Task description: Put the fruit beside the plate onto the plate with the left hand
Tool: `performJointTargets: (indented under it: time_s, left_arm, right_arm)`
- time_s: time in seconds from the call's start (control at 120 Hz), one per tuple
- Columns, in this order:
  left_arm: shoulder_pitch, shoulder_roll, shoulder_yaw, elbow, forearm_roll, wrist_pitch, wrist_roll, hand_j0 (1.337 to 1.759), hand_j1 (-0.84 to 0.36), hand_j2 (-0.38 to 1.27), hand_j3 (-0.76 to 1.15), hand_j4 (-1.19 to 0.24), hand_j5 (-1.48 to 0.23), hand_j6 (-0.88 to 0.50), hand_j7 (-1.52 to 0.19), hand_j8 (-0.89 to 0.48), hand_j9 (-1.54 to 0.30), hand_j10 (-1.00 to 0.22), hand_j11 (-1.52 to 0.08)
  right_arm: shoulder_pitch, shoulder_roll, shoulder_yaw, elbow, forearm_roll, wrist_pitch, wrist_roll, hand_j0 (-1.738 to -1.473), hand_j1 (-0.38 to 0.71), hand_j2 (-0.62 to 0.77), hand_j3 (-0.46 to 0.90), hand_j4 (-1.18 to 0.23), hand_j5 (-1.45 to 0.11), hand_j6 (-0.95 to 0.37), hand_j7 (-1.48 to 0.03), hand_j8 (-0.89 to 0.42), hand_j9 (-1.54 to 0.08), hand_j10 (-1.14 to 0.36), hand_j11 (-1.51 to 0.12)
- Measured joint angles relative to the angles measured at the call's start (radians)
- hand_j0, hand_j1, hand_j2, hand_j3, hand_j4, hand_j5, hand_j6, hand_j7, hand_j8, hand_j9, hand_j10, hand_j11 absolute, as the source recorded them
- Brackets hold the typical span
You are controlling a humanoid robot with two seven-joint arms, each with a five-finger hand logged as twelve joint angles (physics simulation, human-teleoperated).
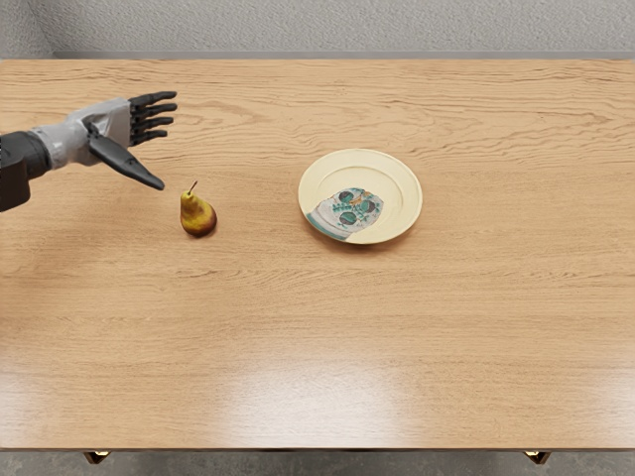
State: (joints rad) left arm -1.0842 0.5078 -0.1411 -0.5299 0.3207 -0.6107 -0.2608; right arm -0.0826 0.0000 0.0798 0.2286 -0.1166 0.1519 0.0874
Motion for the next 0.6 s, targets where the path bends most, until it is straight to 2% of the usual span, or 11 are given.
performJointTargets:
  time_s: [0.1,0.267,0.392,0.6]
  left_arm:
    - [0.024,-0.005,0.017,-0.012,0.011,0.000,-0.001,1.658,0.34,0.00,0.00,-0.01,-0.01,-0.01,-0.01,-0.01,-0.01,-0.01,-0.01]
    - [0.092,0.004,0.035,-0.116,0.018,0.000,-0.001,1.658,0.34,0.00,0.00,-0.01,-0.01,-0.01,-0.01,-0.01,-0.01,-0.01,-0.01]
    - [0.111,0.029,0.039,-0.197,0.039,0.074,-0.004,1.658,0.34,0.00,0.00,-0.01,-0.01,-0.01,-0.01,-0.01,-0.01,-0.01,-0.01]
    - [0.125,0.026,0.037,-0.230,0.050,0.180,-0.012,1.658,0.34,0.00,0.00,-0.01,-0.01,-0.01,-0.01,-0.01,-0.01,-0.01,-0.01]
  right_arm:
    - [0.000,0.000,0.000,0.000,0.000,0.000,0.000,-1.658,-0.33,0.00,0.00,-0.02,-0.02,-0.02,-0.02,-0.02,-0.02,-0.02,-0.02]
    - [0.000,0.000,0.000,0.000,0.000,0.000,0.000,-1.658,-0.33,0.00,0.00,-0.02,-0.02,-0.02,-0.02,-0.02,-0.02,-0.02,-0.02]
    - [0.000,0.000,0.000,0.000,0.000,0.000,0.000,-1.658,-0.33,0.00,0.00,-0.02,-0.02,-0.02,-0.02,-0.02,-0.02,-0.02,-0.02]
    - [0.000,0.000,0.000,0.000,0.000,0.000,0.000,-1.658,-0.33,0.00,0.00,-0.02,-0.02,-0.02,-0.02,-0.02,-0.02,-0.02,-0.02]
